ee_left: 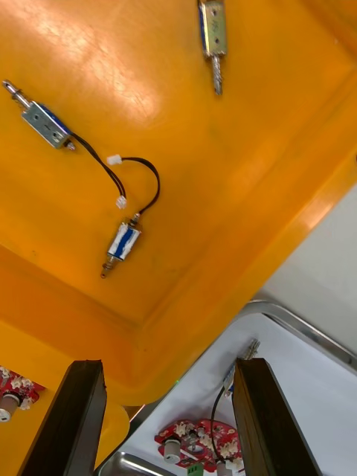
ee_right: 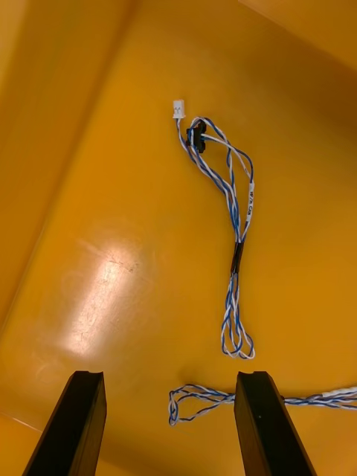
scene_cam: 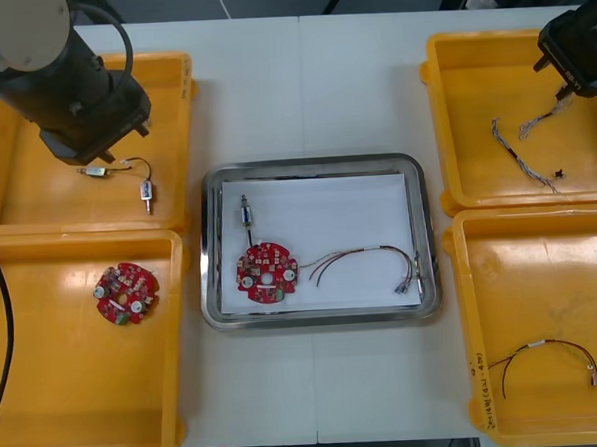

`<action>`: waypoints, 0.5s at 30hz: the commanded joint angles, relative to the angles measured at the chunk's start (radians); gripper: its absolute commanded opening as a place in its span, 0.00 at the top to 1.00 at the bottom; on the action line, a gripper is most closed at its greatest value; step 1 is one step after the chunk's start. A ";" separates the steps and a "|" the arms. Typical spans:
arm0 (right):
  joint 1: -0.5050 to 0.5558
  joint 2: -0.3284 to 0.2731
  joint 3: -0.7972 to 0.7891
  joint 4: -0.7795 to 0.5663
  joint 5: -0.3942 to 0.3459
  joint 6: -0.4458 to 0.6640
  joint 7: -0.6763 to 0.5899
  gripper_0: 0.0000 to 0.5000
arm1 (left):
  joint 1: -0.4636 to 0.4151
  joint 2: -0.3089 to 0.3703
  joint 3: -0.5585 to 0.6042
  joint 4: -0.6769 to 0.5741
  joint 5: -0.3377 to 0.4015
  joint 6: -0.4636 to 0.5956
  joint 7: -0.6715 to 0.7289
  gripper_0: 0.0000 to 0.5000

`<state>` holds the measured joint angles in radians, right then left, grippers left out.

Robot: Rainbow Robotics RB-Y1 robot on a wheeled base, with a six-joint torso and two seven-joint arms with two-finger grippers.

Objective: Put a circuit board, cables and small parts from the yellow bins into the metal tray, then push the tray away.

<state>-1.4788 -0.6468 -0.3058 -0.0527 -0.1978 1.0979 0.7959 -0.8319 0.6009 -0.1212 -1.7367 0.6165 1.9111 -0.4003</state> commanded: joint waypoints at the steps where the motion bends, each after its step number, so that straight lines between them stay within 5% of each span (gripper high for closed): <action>1: 0.029 -0.027 0.005 -0.016 -0.040 -0.016 -0.064 0.00 | -0.046 0.042 0.084 0.032 -0.017 0.009 0.052 0.00; 15: 0.110 -0.011 0.001 -0.016 -0.094 -0.030 -0.069 0.00 | -0.067 0.082 0.141 0.206 -0.029 -0.007 0.058 0.00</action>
<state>-1.3788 -0.6466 -0.3058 -0.0528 -0.2824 1.0803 0.7953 -0.8380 0.6346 -0.0083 -1.5632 0.6028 1.9112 -0.3946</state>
